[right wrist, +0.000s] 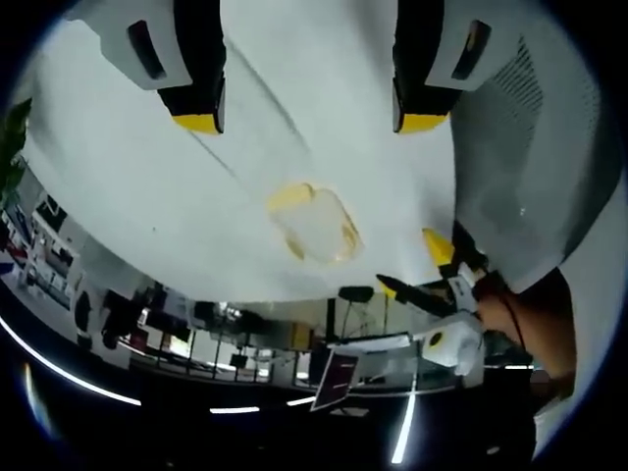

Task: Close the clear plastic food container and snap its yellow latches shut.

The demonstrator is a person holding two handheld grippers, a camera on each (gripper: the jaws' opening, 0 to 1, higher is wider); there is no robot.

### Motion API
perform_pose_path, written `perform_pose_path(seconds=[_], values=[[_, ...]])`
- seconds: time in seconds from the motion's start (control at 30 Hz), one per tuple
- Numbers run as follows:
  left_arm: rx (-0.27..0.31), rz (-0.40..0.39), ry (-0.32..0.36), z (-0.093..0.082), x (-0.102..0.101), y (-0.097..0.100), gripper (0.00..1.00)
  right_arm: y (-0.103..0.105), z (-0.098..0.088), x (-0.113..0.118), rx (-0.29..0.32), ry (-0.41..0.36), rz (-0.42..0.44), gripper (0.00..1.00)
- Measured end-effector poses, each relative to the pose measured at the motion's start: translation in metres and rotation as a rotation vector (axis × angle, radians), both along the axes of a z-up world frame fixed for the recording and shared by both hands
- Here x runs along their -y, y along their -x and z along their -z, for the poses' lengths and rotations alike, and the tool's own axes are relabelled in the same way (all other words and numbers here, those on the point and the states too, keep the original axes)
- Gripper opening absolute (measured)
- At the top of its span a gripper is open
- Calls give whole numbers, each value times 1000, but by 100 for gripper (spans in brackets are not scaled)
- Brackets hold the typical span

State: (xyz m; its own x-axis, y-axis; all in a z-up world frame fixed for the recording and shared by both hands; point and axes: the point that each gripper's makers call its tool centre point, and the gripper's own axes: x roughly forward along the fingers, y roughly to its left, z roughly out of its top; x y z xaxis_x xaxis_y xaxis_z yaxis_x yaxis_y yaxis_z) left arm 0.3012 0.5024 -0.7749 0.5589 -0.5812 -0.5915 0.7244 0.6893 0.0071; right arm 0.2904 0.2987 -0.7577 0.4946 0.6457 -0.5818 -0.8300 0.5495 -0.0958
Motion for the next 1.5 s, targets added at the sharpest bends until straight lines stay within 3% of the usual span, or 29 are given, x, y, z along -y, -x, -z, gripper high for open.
perform_pose_path(seconds=[0.27, 0.43, 0.87, 1.5], values=[[6, 48, -32, 0, 1, -5, 82, -9, -4, -8, 15, 11, -30, 68], [-9, 42, -18, 1, -5, -9, 81, -16, -3, -14, 19, 22, -50, 68], [-6, 113, -98, 6, -14, -20, 78, -35, -2, -33, 25, 47, -116, 66], [-6, 181, -165, 13, -26, -42, 76, -52, 13, -64, 19, 115, -232, 62]])
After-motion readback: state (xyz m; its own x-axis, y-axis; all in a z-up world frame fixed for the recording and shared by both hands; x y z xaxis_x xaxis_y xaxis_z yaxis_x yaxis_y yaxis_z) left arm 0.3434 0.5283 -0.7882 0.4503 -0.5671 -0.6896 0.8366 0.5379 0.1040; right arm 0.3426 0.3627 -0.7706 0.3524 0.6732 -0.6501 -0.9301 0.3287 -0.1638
